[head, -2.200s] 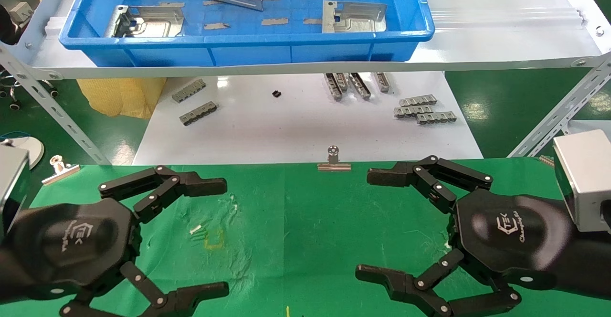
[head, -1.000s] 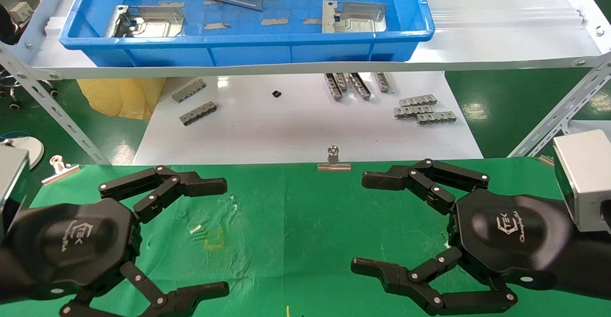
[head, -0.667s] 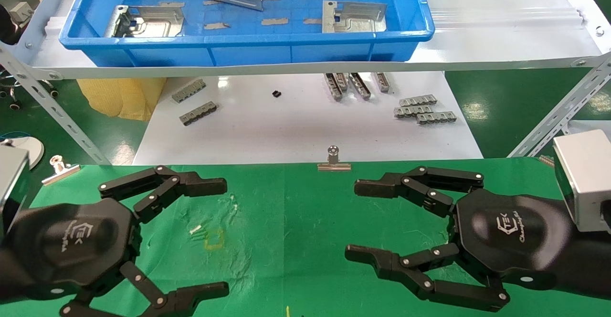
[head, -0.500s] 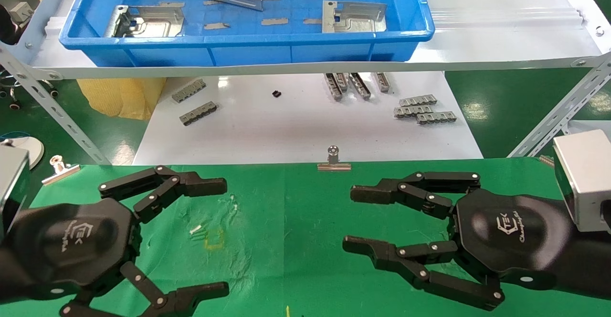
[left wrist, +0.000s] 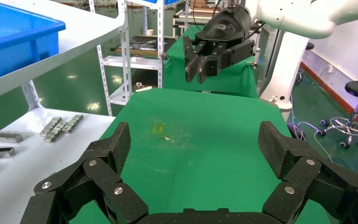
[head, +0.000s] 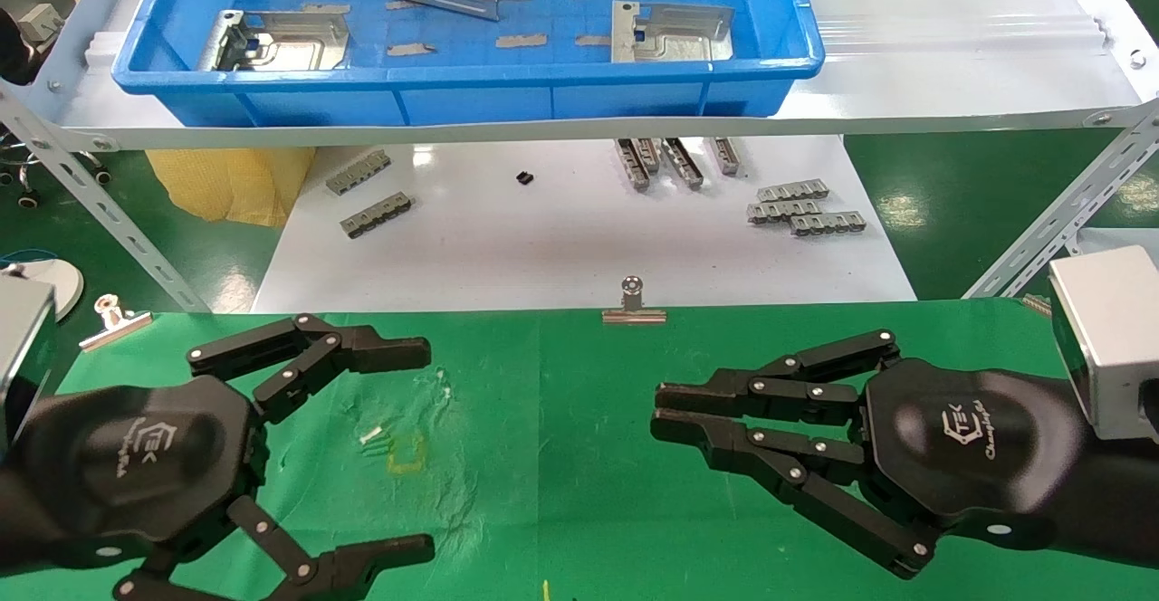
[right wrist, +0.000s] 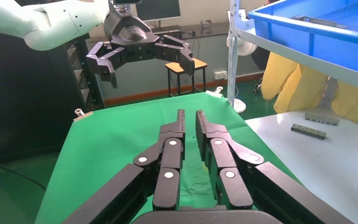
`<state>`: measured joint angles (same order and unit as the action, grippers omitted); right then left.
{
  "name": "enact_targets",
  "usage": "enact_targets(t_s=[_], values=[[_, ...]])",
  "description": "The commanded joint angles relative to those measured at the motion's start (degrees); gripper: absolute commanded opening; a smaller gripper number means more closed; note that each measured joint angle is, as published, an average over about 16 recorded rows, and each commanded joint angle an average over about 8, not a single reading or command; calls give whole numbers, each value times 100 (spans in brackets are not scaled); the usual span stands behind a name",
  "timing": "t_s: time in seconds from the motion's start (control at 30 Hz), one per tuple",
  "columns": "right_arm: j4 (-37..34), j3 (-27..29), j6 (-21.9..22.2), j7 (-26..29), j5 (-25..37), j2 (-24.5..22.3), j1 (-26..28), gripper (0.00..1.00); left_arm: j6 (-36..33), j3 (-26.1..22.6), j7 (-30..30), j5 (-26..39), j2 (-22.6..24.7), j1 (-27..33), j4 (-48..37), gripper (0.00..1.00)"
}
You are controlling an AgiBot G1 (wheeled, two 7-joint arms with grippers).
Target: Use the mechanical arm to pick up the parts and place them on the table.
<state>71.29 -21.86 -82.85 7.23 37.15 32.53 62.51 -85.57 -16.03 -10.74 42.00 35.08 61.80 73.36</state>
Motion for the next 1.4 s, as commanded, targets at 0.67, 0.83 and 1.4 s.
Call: enact_targets(t_s=[0.67,0.83,1.4], values=[[0,0,0,0,0,0,0,0,920,-586,53,1638,1410,2967,-2564,100],[0,0,0,0,0,0,0,6,2116,-872,375,2423,2400,4098,-4402,100],[0,-1,0,0,0,0,0,100,4530,-1191,953,3177,4138,5204,-7049,0]])
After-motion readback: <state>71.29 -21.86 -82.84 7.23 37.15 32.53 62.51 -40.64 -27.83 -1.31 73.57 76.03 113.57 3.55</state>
